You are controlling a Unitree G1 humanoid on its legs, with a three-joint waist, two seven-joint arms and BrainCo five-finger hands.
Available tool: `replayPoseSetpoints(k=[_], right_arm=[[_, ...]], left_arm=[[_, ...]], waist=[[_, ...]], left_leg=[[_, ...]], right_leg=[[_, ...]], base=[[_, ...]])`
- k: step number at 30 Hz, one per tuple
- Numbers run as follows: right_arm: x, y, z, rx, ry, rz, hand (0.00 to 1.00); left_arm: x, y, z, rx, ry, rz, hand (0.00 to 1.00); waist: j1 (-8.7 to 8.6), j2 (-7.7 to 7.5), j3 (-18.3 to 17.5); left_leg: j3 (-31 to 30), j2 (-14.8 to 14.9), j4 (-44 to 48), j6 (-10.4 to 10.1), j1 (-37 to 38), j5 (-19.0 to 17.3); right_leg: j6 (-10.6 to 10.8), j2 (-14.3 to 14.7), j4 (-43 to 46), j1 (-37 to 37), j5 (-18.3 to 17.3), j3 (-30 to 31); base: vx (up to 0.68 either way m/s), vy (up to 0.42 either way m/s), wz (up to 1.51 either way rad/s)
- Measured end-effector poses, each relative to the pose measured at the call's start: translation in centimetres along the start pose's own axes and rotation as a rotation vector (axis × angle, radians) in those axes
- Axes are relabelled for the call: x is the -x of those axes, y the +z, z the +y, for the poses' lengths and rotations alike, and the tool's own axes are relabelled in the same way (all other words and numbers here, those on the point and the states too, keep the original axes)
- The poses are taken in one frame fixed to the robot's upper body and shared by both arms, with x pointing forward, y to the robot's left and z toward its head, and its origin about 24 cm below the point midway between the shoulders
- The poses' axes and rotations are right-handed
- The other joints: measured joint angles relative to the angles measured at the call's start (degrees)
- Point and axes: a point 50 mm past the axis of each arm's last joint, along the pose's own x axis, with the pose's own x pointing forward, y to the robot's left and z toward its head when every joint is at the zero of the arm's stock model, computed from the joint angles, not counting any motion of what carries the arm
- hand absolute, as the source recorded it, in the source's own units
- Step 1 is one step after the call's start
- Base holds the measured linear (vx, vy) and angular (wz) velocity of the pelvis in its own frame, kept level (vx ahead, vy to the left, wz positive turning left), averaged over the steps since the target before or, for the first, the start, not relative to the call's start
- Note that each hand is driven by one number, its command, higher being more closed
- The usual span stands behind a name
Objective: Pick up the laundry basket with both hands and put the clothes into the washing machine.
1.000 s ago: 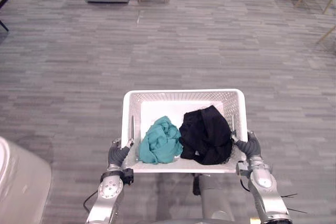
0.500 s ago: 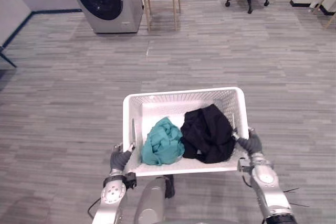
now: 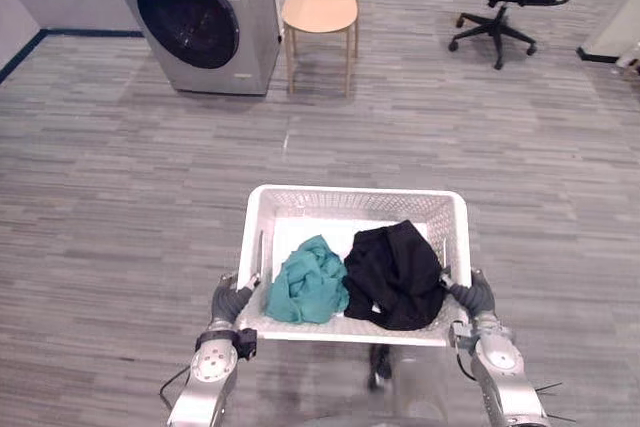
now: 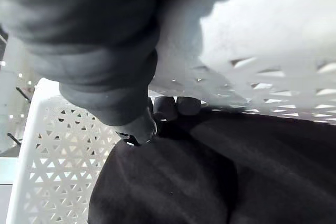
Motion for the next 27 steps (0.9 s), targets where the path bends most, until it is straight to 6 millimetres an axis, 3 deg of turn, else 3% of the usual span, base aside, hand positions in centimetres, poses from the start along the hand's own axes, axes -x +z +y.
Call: replayPoseSetpoints(k=[1,2,3,4,5,6,7,8,9,10,12,13,14,15,16,17,18,21,22,23,24,25,26,27], right_arm=[[0.1,0.1,-0.4,0.008,-0.01,-0.004,1.0],[-0.2,0.4,-0.8,0.024,-0.017,-0.011,1.0],[-0.5,0.7,-1.2,0.027,-0.032,-0.012,1.0],[-0.3,0.4,-1.8,0.038,-0.045,0.002,1.0],[0.2,0.1,-1.6,0.039,-0.035,0.009,1.0],[0.3,0.2,-1.6,0.037,-0.036,0.003,1.0],[0.0,1.0,-1.6,0.028,-0.04,-0.031,1.0],[-0.1,1.1,-1.6,0.026,-0.041,-0.032,1.0],[-0.2,1.2,-1.1,0.011,-0.034,-0.037,1.0],[-0.2,1.3,-0.8,0.004,-0.03,-0.04,1.0],[-0.2,1.4,-0.8,0.011,-0.021,-0.046,1.0],[-0.3,1.5,-0.8,0.015,-0.02,-0.048,1.0],[-0.4,1.6,-1.0,0.023,-0.019,-0.05,1.0],[-0.5,1.5,-1.0,0.03,-0.017,-0.049,1.0],[-0.6,1.3,-1.1,0.045,-0.013,-0.037,1.0],[-0.7,1.0,-1.1,0.048,-0.014,-0.023,1.0],[-0.7,0.3,-0.8,0.033,-0.018,0.009,1.0],[-0.7,0.3,-1.0,0.032,-0.023,0.009,1.0],[-0.7,0.3,-1.2,0.026,-0.031,0.008,1.0],[-0.6,0.0,-0.9,0.018,-0.03,0.019,1.0],[-0.6,-0.2,-0.7,0.019,-0.029,0.027,1.0],[-0.5,-0.6,-0.5,0.027,-0.024,0.044,1.0],[-0.4,-0.8,0.0,0.034,-0.006,0.052,1.0],[-0.4,-0.9,0.1,0.033,-0.003,0.051,1.0]], left_arm=[[0.0,0.0,-0.4,-0.004,-0.01,0.001,1.0],[-0.2,-0.1,-1.0,0.009,-0.013,0.007,1.0],[-0.6,0.1,-1.4,0.013,-0.019,0.006,1.0],[-1.3,0.7,-2.3,0.021,-0.033,-0.007,1.0],[-0.3,-0.5,-2.1,0.025,-0.028,0.028,1.0],[-0.1,-0.6,-1.9,0.022,-0.029,0.029,1.0],[-0.1,-0.1,-1.9,0.031,-0.028,0.0,1.0],[-0.2,0.0,-1.8,0.029,-0.026,-0.003,1.0],[-0.3,0.2,-1.4,0.019,-0.017,-0.01,1.0],[-0.3,0.1,-1.1,0.013,-0.013,-0.009,1.0],[0.2,-0.4,-0.9,0.02,-0.008,0.008,1.0],[0.3,-0.5,-0.9,0.023,-0.009,0.01,1.0],[0.5,-0.6,-1.0,0.031,-0.009,0.015,1.0],[0.6,-0.6,-1.0,0.034,-0.008,0.017,1.0],[0.9,-0.7,-1.1,0.04,-0.006,0.018,1.0],[1.0,-0.8,-1.1,0.038,-0.006,0.023,1.0],[0.9,-0.7,-0.9,0.031,0.003,0.028,1.0],[0.8,-0.5,-1.1,0.037,0.0,0.021,1.0],[0.8,-0.6,-1.0,0.032,0.0,0.024,1.0],[0.8,-0.6,-0.8,0.021,0.002,0.027,1.0],[0.7,-0.6,-0.6,0.014,0.002,0.029,1.0],[0.9,-0.9,-0.4,0.005,0.005,0.042,1.0],[1.1,-1.2,-0.2,-0.002,0.007,0.05,1.0],[1.1,-1.2,-0.1,-0.006,0.008,0.048,1.0]], waist=[[-0.12,1.3,-0.71],[0.87,4.47,-0.87],[1.17,4.87,-0.59],[-0.44,2.69,0.88],[0.04,3.22,0.15],[-0.13,3.33,0.11],[1.85,7.5,-0.3],[2.2,7.36,-0.08],[3.56,5.61,1.1],[3.92,4.51,1.81],[5.22,1.39,2.09],[5.43,0.7,2.15],[5.59,0.45,2.07],[5.71,0.64,1.96],[6.14,1.68,1.39],[6.65,1.59,1.25],[6.28,-0.5,-0.1],[6.02,-0.83,-0.41],[6.03,-0.83,-0.37],[5.95,-1.13,-0.28],[5.92,-1.42,-0.14],[5.39,-1.41,-0.07],[4.86,-0.44,-0.42],[4.8,-0.2,-0.57]], left_leg=[[-1.33,1.42,-0.11,-0.37,2.77,-0.19],[-1.37,3.78,1.03,-1.13,2.98,0.26],[-2.11,4.63,5.92,-5.38,1.56,3.59],[-2.78,2.2,13.9,-5.69,0.47,13.7],[-0.41,4.47,29.76,-9.58,-2.82,29.11],[0.06,5.34,34.97,-9.59,-4.75,29.19],[2.82,13.43,60.53,-6.0,-17.9,22.52],[3.01,13.91,62.85,-5.1,-19.54,21.06],[3.64,15.12,66.16,-2.02,-24.88,16.73],[4.16,15.1,65.35,-0.78,-27.33,14.78],[5.99,12.9,52.38,-1.56,-36.64,9.2],[5.91,11.08,43.71,-1.82,-38.78,8.88],[4.96,8.72,29.26,-3.64,-40.34,10.05],[4.07,8.06,21.35,-5.67,-40.64,11.77],[3.69,7.84,9.42,-7.22,-40.09,18.87],[4.96,7.69,9.84,-6.58,-39.23,22.85],[6.8,5.16,14.87,-0.09,-39.81,20.28],[9.41,3.29,22.56,3.23,-40.33,15.65],[9.77,2.29,22.35,3.61,-37.18,12.82],[9.47,0.73,20.61,3.68,-32.72,10.31],[9.45,-0.13,19.44,3.7,-30.09,9.99],[8.98,-1.3,16.12,3.71,-24.28,9.98],[8.4,-1.31,12.2,3.71,-19.29,9.98],[8.11,-1.26,10.28,3.7,-17.16,9.98]], right_leg=[[-4.93,1.58,0.33,0.15,11.28,0.57],[-5.92,3.7,2.95,0.09,8.66,0.14],[-6.55,2.88,8.82,-1.02,4.74,0.57],[-10.01,-1.59,23.97,-3.28,-2.33,-0.72],[-10.85,1.35,18.7,3.38,-4.93,-5.09],[-10.85,2.21,16.8,5.7,-7.7,-5.25],[-10.0,8.28,13.25,12.18,-10.77,-5.05],[-10.05,8.76,12.81,13.12,-11.2,-4.82],[-9.69,9.38,10.2,18.22,-12.5,-3.06],[-9.48,9.37,8.27,21.35,-12.78,-2.16],[-7.83,7.89,0.71,30.01,-13.95,1.12],[-6.58,6.6,-0.84,31.99,-14.7,1.88],[-4.96,5.13,-2.62,34.53,-15.74,2.99],[-4.02,4.72,-3.6,35.66,-16.29,3.64],[-1.87,4.46,-5.67,38.01,-17.5,5.32],[-0.71,4.12,-6.32,39.58,-18.0,6.59],[1.01,0.36,-6.3,41.45,-18.63,7.62],[4.49,-3.71,7.75,37.54,-18.58,9.86],[10.27,-5.0,21.59,32.42,-15.27,12.27],[12.7,-6.22,36.88,27.61,-12.4,13.31],[11.14,-7.14,43.1,25.68,-12.59,12.44],[6.84,-8.53,50.56,22.82,-14.82,9.33],[4.41,-8.33,51.61,19.97,-16.37,5.84],[3.51,-8.17,50.79,18.16,-16.97,3.96]], base=[[1.11,-0.155,0.21],[0.76,-0.083,-0.06],[0.92,-0.096,0.22],[1.01,-0.267,0.33],[0.84,-0.26,0.31],[0.89,-0.321,-0.6],[0.57,-0.111,-0.56],[0.86,-0.111,-0.76],[0.57,0.009,-0.31],[0.68,0.02,-0.38],[0.7,0.093,-0.38],[0.75,0.201,-0.37],[0.62,0.205,-0.29],[0.64,0.251,-0.47],[0.52,0.23,-0.53],[0.87,0.37,-0.47],[0.76,0.317,-0.14],[0.71,0.313,-0.02],[0.63,0.295,-0.07],[0.64,0.276,-0.02],[0.62,0.215,0.1],[0.57,0.161,0.11],[0.64,0.168,0.09],[0.52,0.116,0.06]])
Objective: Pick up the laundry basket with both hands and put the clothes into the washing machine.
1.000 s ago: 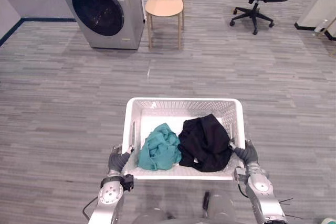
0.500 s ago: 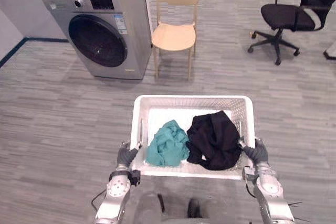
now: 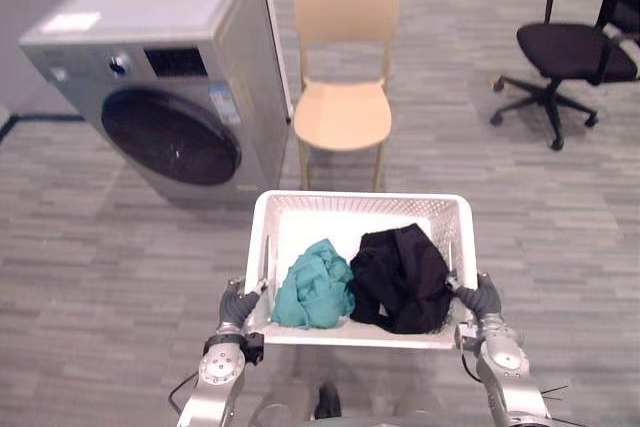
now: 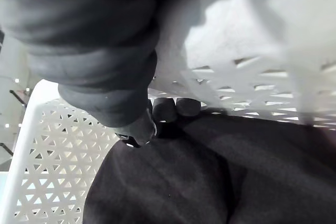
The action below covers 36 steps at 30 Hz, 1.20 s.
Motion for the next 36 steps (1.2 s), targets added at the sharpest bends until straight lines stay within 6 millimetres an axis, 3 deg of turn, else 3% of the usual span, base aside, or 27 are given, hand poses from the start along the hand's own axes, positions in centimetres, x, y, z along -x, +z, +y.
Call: replayPoseSetpoints(k=[2,3,4,5,6,7,8,9,11,12,13,14,15,16,18,19,21,22,23,25,27,28,29,30,32,34,36], right_arm=[[0.0,0.3,0.2,-0.006,0.006,-0.016,1.0],[0.0,0.3,0.3,-0.008,0.006,-0.016,1.0],[0.0,0.2,0.3,-0.012,0.005,-0.015,1.0],[0.1,0.2,0.3,-0.014,0.003,-0.012,1.0],[0.2,-0.1,0.3,-0.012,0.002,-0.001,1.0],[0.4,-0.3,0.3,-0.009,0.003,0.01,1.0],[0.6,-0.6,0.1,-0.007,0.0,0.019,1.0],[0.4,-0.4,-0.5,0.012,-0.012,0.014,1.0],[0.2,-0.1,-0.6,0.015,-0.011,0.004,1.0],[0.2,-0.1,-0.4,0.015,-0.006,0.007,1.0],[0.3,-0.3,-0.4,0.016,-0.006,0.015,1.0],[0.4,-0.3,-0.4,0.014,-0.009,0.013,1.0],[0.5,0.2,-0.5,0.01,-0.013,-0.01,1.0],[0.5,0.6,-0.6,0.009,-0.014,-0.026,1.0],[0.4,1.2,-0.7,0.01,-0.015,-0.054,1.0],[0.4,1.2,-0.9,0.008,-0.024,-0.054,1.0],[0.5,0.8,-1.4,0.009,-0.041,-0.039,1.0],[0.6,0.1,-1.6,0.011,-0.048,-0.012,1.0],[0.9,-0.7,-1.3,-0.009,-0.057,0.023,1.0],[1.0,-0.8,-1.0,-0.026,-0.057,0.027,1.0],[0.8,-1.1,-0.8,-0.024,-0.05,0.041,1.0],[0.6,-1.5,-0.6,-0.022,-0.045,0.063,1.0],[0.7,-1.7,-0.5,-0.024,-0.045,0.072,1.0],[1.0,-2.2,-0.3,-0.031,-0.047,0.089,1.0],[1.1,-2.4,-0.1,-0.036,-0.049,0.095,1.0],[1.2,-2.4,-0.2,-0.039,-0.067,0.094,1.0],[1.2,-2.4,-0.4,-0.039,-0.086,0.095,1.0]], left_arm=[[-0.5,0.6,0.3,-0.021,-0.002,-0.025,1.0],[-0.5,0.7,0.4,-0.023,-0.002,-0.029,1.0],[-0.6,0.8,0.4,-0.025,-0.002,-0.032,1.0],[-0.6,0.8,0.4,-0.026,-0.003,-0.031,1.0],[-0.5,0.6,0.4,-0.028,-0.003,-0.024,1.0],[-0.4,0.3,0.4,-0.032,-0.005,-0.016,1.0],[-0.3,0.3,0.3,-0.033,-0.01,-0.012,1.0],[-0.4,0.1,-0.6,-0.006,-0.015,0.001,1.0],[-0.7,0.4,-0.7,-0.016,-0.016,-0.01,1.0],[-0.7,0.2,-0.8,-0.011,-0.015,0.001,1.0],[-0.4,-0.3,-0.8,-0.009,-0.014,0.017,1.0],[-0.3,-0.4,-0.8,-0.011,-0.016,0.02,1.0],[-0.4,-0.4,-0.7,-0.009,-0.014,0.017,1.0],[-0.4,-0.3,-0.7,-0.006,-0.014,0.013,1.0],[-0.4,0.2,-0.7,0.004,-0.01,-0.012,1.0],[-0.5,0.3,-0.7,0.005,-0.013,-0.02,1.0],[-0.3,0.3,-1.3,0.025,-0.022,-0.016,1.0],[-0.2,0.0,-1.4,0.027,-0.022,-0.005,1.0],[-0.2,-0.1,-1.0,0.014,-0.017,0.0,1.0],[-0.5,0.2,-0.7,0.001,-0.014,-0.012,1.0],[-0.4,0.0,-0.6,-0.007,-0.012,0.0,1.0],[-0.3,-0.2,-0.4,-0.016,-0.011,0.011,1.0],[-0.3,-0.3,-0.3,-0.02,-0.011,0.012,1.0],[-0.4,-0.2,-0.2,-0.032,-0.015,0.007,1.0],[-0.4,-0.1,-0.1,-0.042,-0.016,0.005,1.0],[-0.7,0.2,-0.1,-0.058,-0.027,-0.01,1.0],[-1.0,0.4,-0.4,-0.062,-0.038,-0.015,1.0]], waist=[[-0.34,0.05,0.04],[-0.61,-0.02,0.04],[-1.52,-0.29,0.1],[-1.93,-0.46,0.19],[-2.4,-0.82,0.01],[-2.92,-1.24,-0.45],[-3.39,-1.13,-0.75],[-2.71,2.71,-1.96],[-2.83,3.51,-1.28],[-2.36,3.71,-0.03],[-1.63,4.24,0.17],[-1.25,4.16,0.27],[-0.33,3.46,0.74],[0.36,2.67,0.77],[1.52,2.25,0.69],[1.7,1.64,1.11],[1.6,2.74,0.69],[1.4,3.37,0.68],[0.58,0.91,-0.38],[0.22,-0.57,-0.49],[0.58,-0.85,-0.36],[0.37,-0.8,-0.3],[0.21,-0.87,-0.26],[-0.61,-1.21,-0.14],[-1.42,-1.51,-0.24],[-1.89,-2.11,-0.3],[-2.54,-2.38,-0.13]], left_leg=[[-1.28,0.05,-5.45,-1.11,6.03,-0.57],[-1.58,0.15,-6.2,-1.51,7.04,-0.8],[-2.51,0.21,-6.77,-3.23,8.8,-1.77],[-2.79,0.19,-6.82,-4.18,9.87,-2.31],[-3.33,0.05,-7.03,-6.31,12.58,-3.54],[-4.55,-0.21,-7.43,-7.78,15.34,-4.39],[-5.44,-0.15,-7.15,-8.05,16.55,-4.55],[-5.78,3.19,-0.47,-9.73,14.36,-3.53],[-5.68,4.87,11.0,-10.64,9.49,0.38],[-5.14,6.84,23.65,-11.14,5.19,10.33],[-3.79,10.93,36.8,-10.4,0.47,9.59],[-3.02,12.61,42.01,-9.23,-2.15,7.81],[-2.25,13.79,46.73,-7.95,-7.0,4.71],[-2.0,14.0,45.74,-7.65,-10.21,2.44],[-0.78,13.81,37.67,-8.03,-16.05,-1.42],[-1.21,12.67,29.28,-8.19,-18.78,-1.73],[-3.62,10.18,10.68,-10.88,-18.94,1.62],[-3.81,9.08,3.78,-6.27,-16.69,7.77],[-3.39,6.19,2.28,-5.7,-15.46,7.37],[-2.23,4.14,2.46,-3.82,-15.46,5.28],[-0.41,3.44,2.05,-3.13,-13.45,2.97],[0.22,3.14,0.37,-2.91,-10.19,1.85],[0.48,3.12,-0.17,-2.74,-8.96,1.62],[0.83,2.97,-1.72,-2.73,-6.69,1.38],[0.74,2.93,-3.65,-2.91,-4.65,1.29],[0.56,2.98,-4.42,-3.71,-3.9,0.83],[-0.27,3.11,-3.5,-4.59,-4.32,0.32]], right_leg=[[-2.92,2.03,-10.34,-7.88,-2.4,-4.06],[-3.02,3.0,-15.13,-9.55,-2.32,-4.24],[-3.27,4.86,-26.36,-12.05,-0.43,-3.88],[-3.49,5.91,-31.89,-12.77,1.69,-3.54],[-4.26,7.84,-43.07,-12.79,7.76,-2.17],[-8.27,8.74,-47.39,-12.35,16.5,-1.68],[-11.54,8.9,-45.99,-12.18,20.19,-0.89],[-11.4,10.75,-40.9,-12.81,15.07,-1.85],[-11.66,11.31,-40.33,-10.91,12.43,-2.71],[-11.78,12.24,-42.13,-6.08,10.51,-2.55],[-12.09,13.79,-45.48,-0.38,9.57,-2.51],[-12.11,14.35,-47.46,2.48,9.11,-2.5],[-11.74,14.38,-50.92,7.17,8.49,-1.94],[-11.49,13.95,-53.2,9.64,8.36,-1.08],[-10.04,12.44,-55.19,12.37,7.67,-0.17],[-8.24,10.94,-55.34,13.64,6.51,0.32],[-4.75,8.98,-54.45,15.53,3.96,0.57],[-2.44,8.56,-53.59,16.97,1.64,1.46],[-2.28,5.67,-53.72,17.22,1.55,2.26],[-1.03,3.36,-52.72,17.19,1.03,2.73],[0.15,1.87,-48.11,15.85,1.49,4.14],[3.82,0.68,-37.13,11.51,2.5,5.02],[5.9,0.14,-32.1,9.42,2.77,5.37],[5.49,-0.71,-24.77,5.95,2.45,5.14],[3.17,-0.83,-21.29,2.52,1.14,3.55],[1.46,-0.22,-23.77,-2.39,0.02,2.3],[1.04,0.73,-29.62,-4.38,-0.05,2.57]], base=[[0.57,0.064,0.13],[0.62,0.015,0.34],[0.41,-0.019,0.35],[0.55,-0.052,0.42],[0.61,-0.08,0.41],[0.65,-0.098,0.49],[0.82,-0.124,0.22],[0.82,-0.122,0.1],[0.65,-0.099,0.02],[0.5,-0.081,-0.06],[0.73,-0.092,-0.11],[0.59,-0.037,-0.11],[0.56,-0.02,-0.14],[0.61,0.052,-0.26],[0.51,0.14,-0.23],[0.44,0.224,-0.07],[0.44,0.258,-0.03],[0.4,0.284,0.07],[0.4,0.281,0.18],[0.38,0.228,0.12],[0.34,0.194,-0.36],[0.26,0.166,-0.45],[0.29,0.16,-0.31],[0.19,0.06,-0.04],[0.2,0.029,0.01],[0.26,-0.037,0.04],[0.19,-0.111,0.28]])
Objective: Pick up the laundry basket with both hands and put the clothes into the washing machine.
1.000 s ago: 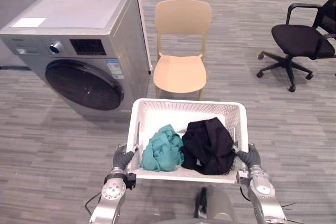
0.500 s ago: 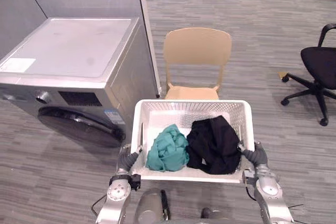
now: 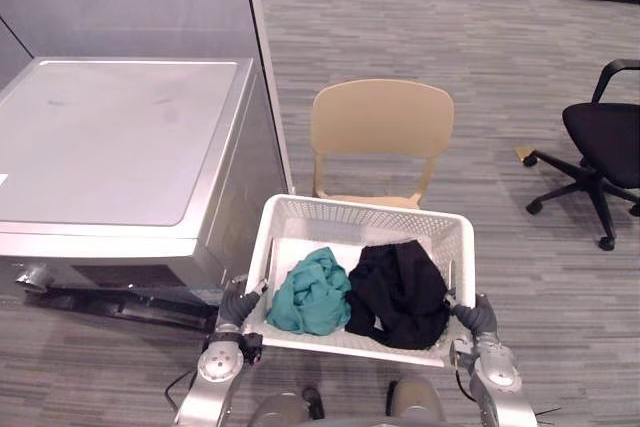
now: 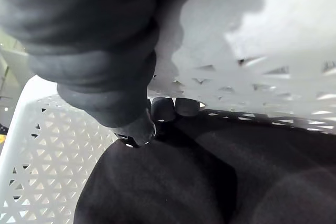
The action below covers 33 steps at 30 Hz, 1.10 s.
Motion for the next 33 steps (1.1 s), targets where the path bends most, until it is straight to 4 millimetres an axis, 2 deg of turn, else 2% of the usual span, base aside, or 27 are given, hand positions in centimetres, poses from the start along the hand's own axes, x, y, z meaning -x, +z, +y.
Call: replayPoseSetpoints(k=[1,2,4,6,8,9,11,13,14,15,16,17,19,21,23,24,30,33], right_arm=[[0.0,0.0,0.0,-0.001,-0.006,-0.001,1.0],[-0.2,0.2,0.1,-0.004,-0.006,-0.007,1.0],[-1.4,1.1,0.1,0.008,-0.012,-0.027,1.0],[-2.4,2.9,0.2,0.007,-0.025,-0.087,1.0],[-3.8,5.8,0.1,-0.008,-0.05,-0.176,1.0],[-4.2,6.6,0.1,-0.017,-0.058,-0.2,1.0],[-5.7,10.0,0.2,-0.054,-0.074,-0.283,1.0],[-6.8,12.2,0.8,-0.088,-0.063,-0.322,1.0],[-7.2,13.6,1.3,-0.112,-0.056,-0.345,0.0],[-7.4,14.3,1.6,-0.127,-0.054,-0.36,0.0],[-7.6,15.9,2.0,-0.161,-0.046,-0.394,0.0],[-7.7,16.6,2.2,-0.172,-0.042,-0.411,0.0],[-7.8,19.4,3.2,-0.209,-0.025,-0.474,0.0],[-8.0,20.5,3.6,-0.223,-0.024,-0.488,0.0],[-7.9,21.4,3.8,-0.239,-0.031,-0.51,0.0],[-7.9,21.6,3.8,-0.251,-0.029,-0.511,0.0],[-7.9,21.3,3.8,-0.282,-0.053,-0.503,0.0],[-7.0,20.6,3.2,-0.316,-0.083,-0.518,0.0]], left_arm=[[-0.2,0.2,0.0,-0.007,-0.003,-0.005,1.0],[-0.8,0.7,0.0,-0.025,-0.005,-0.023,1.0],[-1.5,1.3,-0.3,-0.026,-0.008,-0.038,1.0],[-2.7,2.9,-0.6,-0.029,-0.008,-0.087,1.0],[-5.1,6.5,-1.2,-0.034,-0.005,-0.181,1.0],[-5.6,7.4,-1.3,-0.035,0.0,-0.205,1.0],[-7.3,11.3,-1.2,-0.035,0.027,-0.296,1.0],[-8.4,13.7,-0.9,-0.032,0.061,-0.343,1.0],[-9.0,15.2,-0.5,-0.011,0.09,-0.367,1.0],[-9.2,16.0,-0.3,0.001,0.105,-0.381,0.0],[-9.6,17.7,0.0,0.033,0.127,-0.407,0.0],[-9.8,18.4,0.2,0.047,0.139,-0.42,0.0],[-10.1,20.7,1.0,0.129,0.176,-0.466,0.0],[-10.0,22.3,1.3,0.185,0.192,-0.513,0.0],[-10.1,22.6,1.8,0.216,0.207,-0.513,0.0],[-10.1,22.6,1.8,0.223,0.207,-0.514,0.0],[-10.1,22.3,1.9,0.272,0.237,-0.505,0.0],[-9.8,21.9,1.9,0.282,0.253,-0.506,0.0]], waist=[[-0.37,-0.62,0.36],[-0.38,-1.94,1.4],[-0.16,-0.39,2.44],[-0.14,-0.03,5.06],[-0.26,-0.25,9.16],[-0.26,-0.3,9.82],[-0.22,-0.47,13.19],[0.04,-0.32,13.93],[0.21,-0.15,14.15],[0.48,-0.07,14.52],[1.28,0.12,15.62],[1.45,0.13,15.88],[1.48,0.42,16.37],[1.81,0.49,16.42],[2.06,0.49,16.42],[2.17,0.49,16.42],[2.7,0.48,16.42],[2.83,0.48,16.42]], left_leg=[[-0.43,-0.01,1.6,-1.01,-0.58,-0.59],[-1.01,-0.14,5.35,-2.64,-2.05,-2.17],[-1.84,2.74,9.25,-3.17,-5.69,-3.01],[-2.2,4.28,11.3,-3.25,-9.15,-3.03],[-2.75,5.14,13.92,-3.28,-14.85,-3.02],[-3.04,5.2,14.64,-3.28,-16.59,-3.02],[-3.29,5.43,17.33,-3.31,-21.84,-3.04],[-3.27,5.8,19.77,-3.5,-25.8,-3.16],[-3.42,6.24,21.11,-4.06,-28.25,-3.56],[-3.44,6.58,21.74,-4.21,-29.25,-3.76],[-3.56,7.23,23.05,-4.42,-30.86,-4.05],[-3.66,7.38,23.63,-4.41,-31.87,-4.06],[-4.1,8.07,25.67,-4.35,-35.97,-4.1],[-4.47,8.29,26.56,-4.34,-37.93,-4.1],[-4.43,8.91,27.18,-4.09,-38.65,-4.28],[-4.38,8.99,27.17,-3.53,-38.66,-4.82],[-4.21,9.12,27.18,-3.6,-39.05,-4.83],[-3.97,9.08,26.92,-3.61,-38.4,-4.77]], right_leg=[[-0.83,0.35,-4.57,-0.04,1.6,0.1],[-1.4,0.68,-8.22,-0.02,5.47,0.15],[-2.3,2.82,-8.28,-1.35,6.05,-0.47],[-3.37,4.09,-7.83,-3.91,6.73,-1.11],[-4.01,4.4,-6.01,-8.84,7.13,-1.99],[-4.21,4.39,-5.5,-10.46,7.26,-2.03],[-4.64,4.23,-4.01,-14.97,7.54,-2.09],[-4.7,4.17,-2.53,-18.56,7.58,-1.94],[-4.74,4.43,-1.86,-20.77,7.6,-1.95],[-4.88,4.67,-1.58,-21.58,7.69,-1.96],[-4.98,5.07,-1.03,-22.87,7.75,-2.08],[-5.19,5.09,-0.56,-23.76,7.7,-2.17],[-6.02,5.11,1.05,-27.24,7.74,-3.14],[-6.36,5.1,2.13,-29.06,7.74,-3.45],[-6.77,5.34,2.64,-29.63,7.6,-3.6],[-7.06,5.34,3.03,-29.84,7.42,-3.67],[-7.29,5.22,3.4,-30.27,7.31,-3.74],[-7.31,5.14,3.55,-29.82,7.33,-3.73]], base=[[0.2,-0.184,0.42],[0.17,-0.229,0.26],[0.13,-0.248,-0.04],[0.02,-0.157,-0.05],[-0.08,-0.096,0.13],[-0.11,-0.058,0.13],[-0.12,-0.031,0.06],[-0.16,-0.024,-0.01],[-0.14,-0.024,-0.05],[-0.13,-0.032,-0.09],[-0.08,-0.025,-0.07],[-0.16,-0.061,0.0],[-0.16,-0.065,0.1],[-0.11,-0.046,0.07],[-0.11,-0.039,-0.01],[-0.09,-0.027,0.01],[-0.04,-0.009,0.01],[0.02,0.002,0.0]])
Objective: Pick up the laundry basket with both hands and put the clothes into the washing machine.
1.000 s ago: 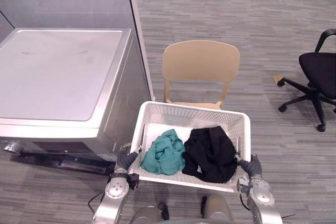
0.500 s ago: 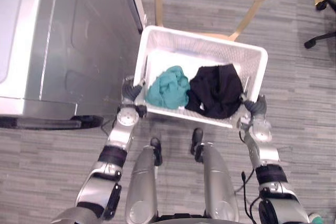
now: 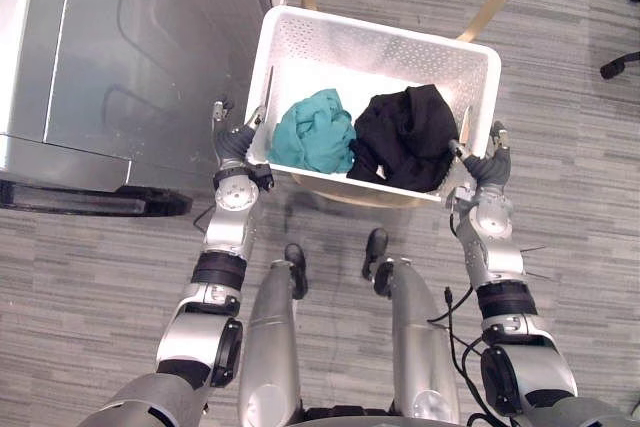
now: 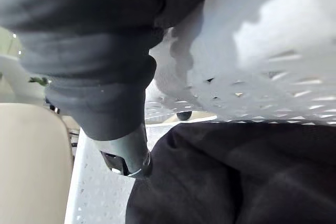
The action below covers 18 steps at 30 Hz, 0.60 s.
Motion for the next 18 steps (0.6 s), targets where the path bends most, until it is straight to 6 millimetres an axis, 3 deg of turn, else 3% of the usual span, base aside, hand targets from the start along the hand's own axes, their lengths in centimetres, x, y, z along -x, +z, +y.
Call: replayPoseSetpoints(k=[3,9,15,18], right_arm=[[1.5,0.1,-2.0,-0.015,-0.062,-0.036,0.0],[3.1,1.8,-6.9,0.01,-0.229,-0.154,0.0],[4.8,1.7,-8.4,0.067,-0.186,-0.166,0.0],[6.5,-0.1,-9.1,0.117,-0.125,-0.095,0.0]], left_arm=[[1.3,-0.6,1.0,-0.005,0.03,-0.017,0.0],[3.7,-0.5,4.9,-0.092,0.151,-0.108,0.0],[6.4,-0.9,6.3,-0.02,0.104,-0.128,0.0],[8.4,-1.7,6.1,0.088,0.023,-0.105,0.0]], waist=[[0.03,0.0,0.0],[0.26,-0.02,-0.01],[0.63,-0.02,-0.01],[1.61,-0.04,-0.03]], left_leg=[[0.44,-0.23,-0.95,0.0,2.36,0.01],[0.38,-0.33,-1.95,-0.02,5.17,-0.01],[0.33,-0.29,-3.1,-0.24,8.48,0.05],[0.22,-0.46,-5.19,-0.8,12.06,0.4]], right_leg=[[-0.09,-0.29,-0.23,1.93,-0.09,0.02],[-0.27,-0.38,-0.59,4.57,-1.11,-0.24],[-0.62,-0.41,-0.66,7.58,-1.97,-0.64],[-0.58,-0.46,-1.9,11.04,-2.29,-1.27]], base=[[0.08,0.015,0.01],[0.03,-0.006,0.03],[0.0,-0.015,0.02],[0.03,-0.025,0.09]])
